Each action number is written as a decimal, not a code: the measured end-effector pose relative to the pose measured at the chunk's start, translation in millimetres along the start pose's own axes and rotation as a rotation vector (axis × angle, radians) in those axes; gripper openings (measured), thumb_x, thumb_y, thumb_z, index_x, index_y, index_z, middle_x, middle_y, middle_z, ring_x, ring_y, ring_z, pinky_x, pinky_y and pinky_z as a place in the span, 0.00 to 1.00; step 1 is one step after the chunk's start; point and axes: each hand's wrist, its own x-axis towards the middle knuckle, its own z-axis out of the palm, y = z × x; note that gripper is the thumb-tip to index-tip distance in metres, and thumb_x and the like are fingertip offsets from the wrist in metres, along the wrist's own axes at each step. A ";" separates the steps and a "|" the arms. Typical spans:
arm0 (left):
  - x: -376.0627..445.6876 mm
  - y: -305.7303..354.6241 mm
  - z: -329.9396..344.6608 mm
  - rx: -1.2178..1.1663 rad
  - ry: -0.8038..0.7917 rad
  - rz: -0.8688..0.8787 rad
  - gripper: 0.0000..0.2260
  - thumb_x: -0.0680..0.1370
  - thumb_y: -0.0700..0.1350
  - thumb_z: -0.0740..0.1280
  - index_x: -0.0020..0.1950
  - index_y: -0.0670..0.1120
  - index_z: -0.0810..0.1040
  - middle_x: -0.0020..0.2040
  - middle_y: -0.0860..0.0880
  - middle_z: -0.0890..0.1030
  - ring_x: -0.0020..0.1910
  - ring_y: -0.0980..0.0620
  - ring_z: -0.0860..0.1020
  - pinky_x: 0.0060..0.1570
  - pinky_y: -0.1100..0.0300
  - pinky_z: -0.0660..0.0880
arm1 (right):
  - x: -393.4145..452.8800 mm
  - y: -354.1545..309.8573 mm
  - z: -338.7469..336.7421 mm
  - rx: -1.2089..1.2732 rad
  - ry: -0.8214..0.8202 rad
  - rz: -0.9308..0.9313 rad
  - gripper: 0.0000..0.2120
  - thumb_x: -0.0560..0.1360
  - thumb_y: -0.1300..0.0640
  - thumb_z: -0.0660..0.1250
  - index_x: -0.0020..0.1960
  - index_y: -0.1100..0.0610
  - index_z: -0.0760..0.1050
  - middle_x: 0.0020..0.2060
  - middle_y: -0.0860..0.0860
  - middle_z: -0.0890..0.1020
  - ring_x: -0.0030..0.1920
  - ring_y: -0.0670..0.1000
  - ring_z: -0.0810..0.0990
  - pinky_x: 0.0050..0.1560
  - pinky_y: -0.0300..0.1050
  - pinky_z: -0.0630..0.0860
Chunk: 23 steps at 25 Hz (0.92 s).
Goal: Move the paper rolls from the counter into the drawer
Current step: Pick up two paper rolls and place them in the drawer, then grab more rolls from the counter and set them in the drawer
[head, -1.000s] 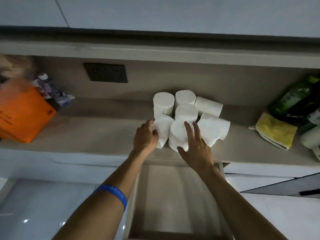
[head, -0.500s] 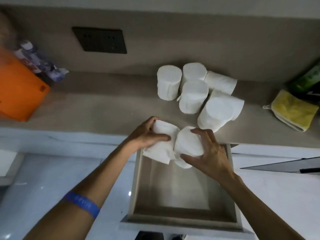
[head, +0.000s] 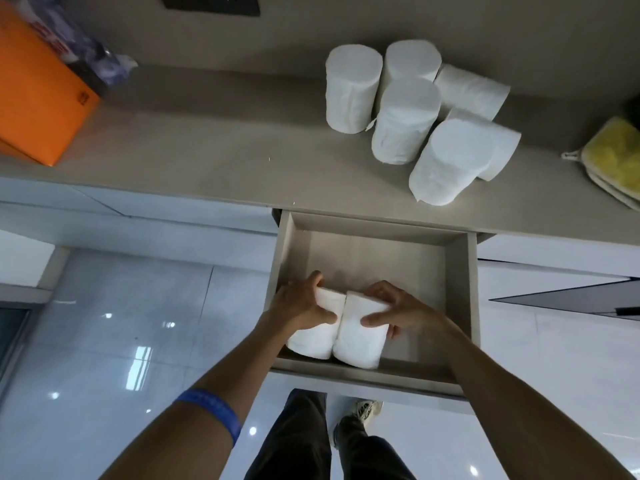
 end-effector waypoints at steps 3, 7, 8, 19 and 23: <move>7.7 -7.0 -8.1 0.204 -0.058 0.012 0.30 0.69 0.58 0.75 0.66 0.46 0.72 0.65 0.46 0.76 0.62 0.43 0.75 0.58 0.50 0.75 | 11.9 -5.9 6.7 -0.012 -0.010 0.007 0.29 0.58 0.42 0.81 0.56 0.43 0.76 0.53 0.49 0.81 0.46 0.53 0.84 0.36 0.45 0.82; 11.5 -5.3 -19.6 0.568 0.096 0.262 0.15 0.70 0.49 0.75 0.53 0.45 0.79 0.53 0.47 0.82 0.55 0.45 0.79 0.57 0.54 0.70 | 19.9 -16.1 19.5 -0.076 -0.027 0.036 0.30 0.67 0.51 0.78 0.67 0.48 0.74 0.57 0.48 0.79 0.47 0.50 0.83 0.41 0.45 0.84; 11.5 -5.5 -20.3 0.560 0.094 0.259 0.13 0.70 0.46 0.75 0.52 0.44 0.79 0.50 0.47 0.83 0.51 0.46 0.81 0.52 0.56 0.71 | 20.7 -18.3 23.6 -0.074 -0.026 0.061 0.31 0.69 0.53 0.77 0.70 0.49 0.72 0.59 0.49 0.78 0.50 0.50 0.81 0.43 0.46 0.84; 26.1 135.4 -106.6 -0.050 0.590 0.478 0.22 0.70 0.50 0.72 0.63 0.50 0.73 0.55 0.49 0.81 0.54 0.45 0.80 0.49 0.53 0.76 | -57.5 -91.4 -89.2 0.001 1.232 -0.592 0.06 0.70 0.52 0.67 0.45 0.49 0.72 0.35 0.43 0.77 0.32 0.43 0.73 0.34 0.46 0.72; 52.1 210.3 -118.7 -0.297 0.442 0.544 0.36 0.68 0.48 0.76 0.72 0.52 0.62 0.65 0.43 0.73 0.60 0.43 0.75 0.56 0.48 0.76 | -49.3 -120.1 -134.4 0.062 1.166 -0.581 0.27 0.70 0.49 0.70 0.66 0.55 0.70 0.59 0.51 0.76 0.54 0.52 0.76 0.50 0.38 0.72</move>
